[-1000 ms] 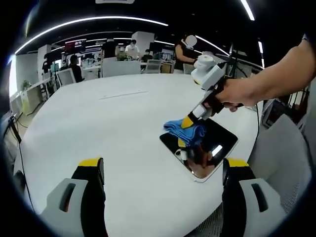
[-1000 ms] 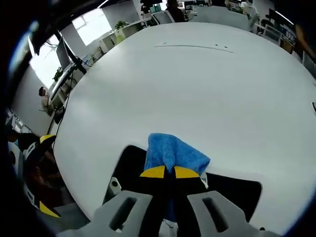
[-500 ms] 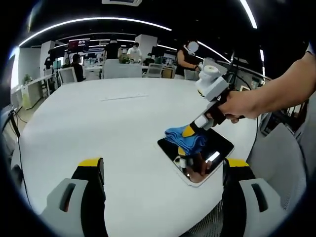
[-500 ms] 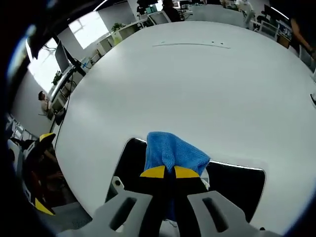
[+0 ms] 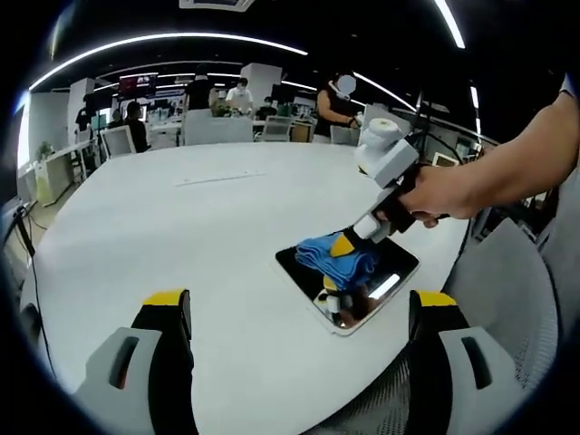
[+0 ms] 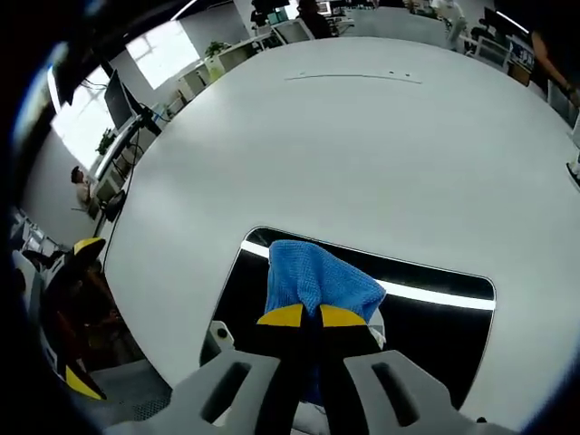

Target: Wipe the mirror surface with the cleaning cloth until all visible marks leave the cleaned area.

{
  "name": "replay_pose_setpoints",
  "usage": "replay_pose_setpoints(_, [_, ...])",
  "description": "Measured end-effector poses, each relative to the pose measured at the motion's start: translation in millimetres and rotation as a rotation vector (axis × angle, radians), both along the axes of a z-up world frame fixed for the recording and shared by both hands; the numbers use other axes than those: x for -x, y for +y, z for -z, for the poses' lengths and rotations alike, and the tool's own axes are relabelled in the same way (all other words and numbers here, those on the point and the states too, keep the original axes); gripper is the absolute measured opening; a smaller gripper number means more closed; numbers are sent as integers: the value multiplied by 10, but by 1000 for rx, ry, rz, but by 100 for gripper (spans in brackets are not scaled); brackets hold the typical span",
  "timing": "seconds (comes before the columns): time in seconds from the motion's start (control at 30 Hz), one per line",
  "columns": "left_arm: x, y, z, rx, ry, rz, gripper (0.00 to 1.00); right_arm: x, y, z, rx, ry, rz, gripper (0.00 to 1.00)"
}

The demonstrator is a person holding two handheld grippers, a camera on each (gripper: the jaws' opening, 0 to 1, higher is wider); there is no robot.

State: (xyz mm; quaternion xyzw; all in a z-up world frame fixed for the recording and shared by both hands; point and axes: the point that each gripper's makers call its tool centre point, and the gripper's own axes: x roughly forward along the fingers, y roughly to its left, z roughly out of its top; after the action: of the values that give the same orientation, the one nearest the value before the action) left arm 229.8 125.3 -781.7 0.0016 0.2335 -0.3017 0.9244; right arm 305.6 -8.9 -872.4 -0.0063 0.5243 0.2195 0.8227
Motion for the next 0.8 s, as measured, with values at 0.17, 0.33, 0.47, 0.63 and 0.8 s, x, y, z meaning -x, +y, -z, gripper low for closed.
replay_pose_setpoints(0.17, [14,53,-7,-15,-1,0,99,41,10,-3,5,-1,-2,0])
replay_pose_setpoints(0.33, [-7,129,4,-44,-10,-30,99,84,10,-11,3,2,-2,0])
replay_pose_setpoints(0.47, [-28,126,-5,-31,-11,-42,99,107,7,-14,4,5,-1,0])
replay_pose_setpoints(0.63, [-34,92,-16,-28,-11,-38,99,128,-1,-20,0,7,4,0])
replay_pose_setpoints(0.8, [-40,90,-17,-26,-11,-38,99,168,-6,-17,-11,3,30,0])
